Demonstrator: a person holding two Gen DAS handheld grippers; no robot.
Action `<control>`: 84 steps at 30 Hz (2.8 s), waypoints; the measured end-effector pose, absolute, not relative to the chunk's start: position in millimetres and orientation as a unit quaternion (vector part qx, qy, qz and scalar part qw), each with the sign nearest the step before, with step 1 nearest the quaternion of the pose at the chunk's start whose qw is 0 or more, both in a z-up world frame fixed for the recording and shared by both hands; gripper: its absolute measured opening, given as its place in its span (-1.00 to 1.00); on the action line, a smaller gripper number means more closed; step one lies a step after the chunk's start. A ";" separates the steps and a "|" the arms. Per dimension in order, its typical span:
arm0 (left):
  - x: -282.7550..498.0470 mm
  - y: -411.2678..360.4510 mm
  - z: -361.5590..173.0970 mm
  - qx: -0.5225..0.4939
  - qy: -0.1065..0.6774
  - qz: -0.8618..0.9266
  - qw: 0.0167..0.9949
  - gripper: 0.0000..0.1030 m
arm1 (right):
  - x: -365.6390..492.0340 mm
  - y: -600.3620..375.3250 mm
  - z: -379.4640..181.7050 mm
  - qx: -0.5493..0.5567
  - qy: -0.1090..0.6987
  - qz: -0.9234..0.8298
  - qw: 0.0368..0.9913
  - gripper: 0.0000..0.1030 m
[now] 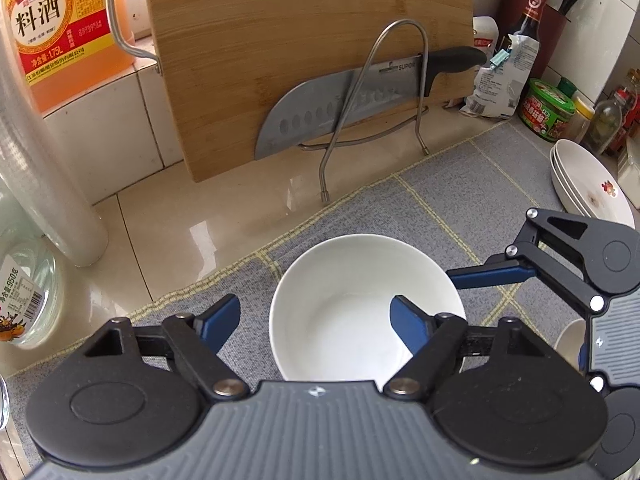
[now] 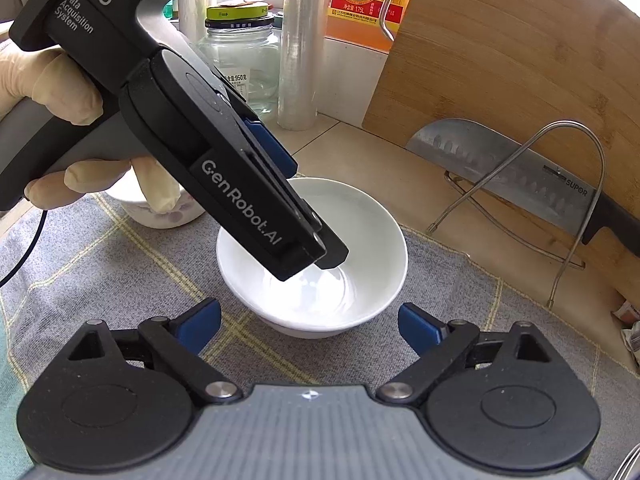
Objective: Organize plates and bowls
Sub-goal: 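Bring the held bowl over another white bowl with the left tool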
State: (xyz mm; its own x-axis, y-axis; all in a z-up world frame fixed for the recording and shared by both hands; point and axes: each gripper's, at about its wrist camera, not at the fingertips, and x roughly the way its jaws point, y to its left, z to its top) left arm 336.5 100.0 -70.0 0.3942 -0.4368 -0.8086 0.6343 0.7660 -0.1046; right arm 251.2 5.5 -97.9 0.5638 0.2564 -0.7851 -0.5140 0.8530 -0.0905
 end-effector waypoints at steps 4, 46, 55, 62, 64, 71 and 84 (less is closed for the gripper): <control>336.7 98.4 -70.4 0.107 0.448 -0.334 0.822 0.43 | 253.6 4.4 -99.4 -0.152 0.415 0.220 0.870 0.77; 310.7 90.7 -43.7 0.109 0.437 -0.365 0.815 0.13 | 226.8 -1.0 -73.5 -0.138 0.420 0.190 0.877 0.60; 278.6 80.7 -22.7 0.122 0.425 -0.361 0.821 0.14 | 196.9 -10.4 -59.7 -0.138 0.412 0.188 0.881 0.60; 258.0 74.2 -8.2 0.125 0.418 -0.358 0.825 0.15 | 176.8 -19.3 -46.8 -0.131 0.404 0.193 0.885 0.60; 253.0 71.8 -5.9 0.124 0.421 -0.357 0.825 0.16 | 170.3 -21.5 -43.3 -0.136 0.401 0.196 0.885 0.60; 239.0 61.3 -2.1 0.127 0.424 -0.360 0.821 0.16 | 153.2 -31.4 -34.2 -0.138 0.403 0.196 0.883 0.60; 212.3 34.2 -3.4 0.129 0.432 -0.382 0.807 0.25 | 119.6 -54.6 -28.3 -0.133 0.414 0.186 0.881 0.60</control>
State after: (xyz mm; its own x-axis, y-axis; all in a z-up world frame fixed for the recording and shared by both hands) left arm 212.3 34.2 -3.4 0.3350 -0.5061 -0.7947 0.7282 0.6744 -0.1225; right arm 119.6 -54.6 -28.3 0.5882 0.2177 -0.7789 -0.4383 0.8952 -0.0808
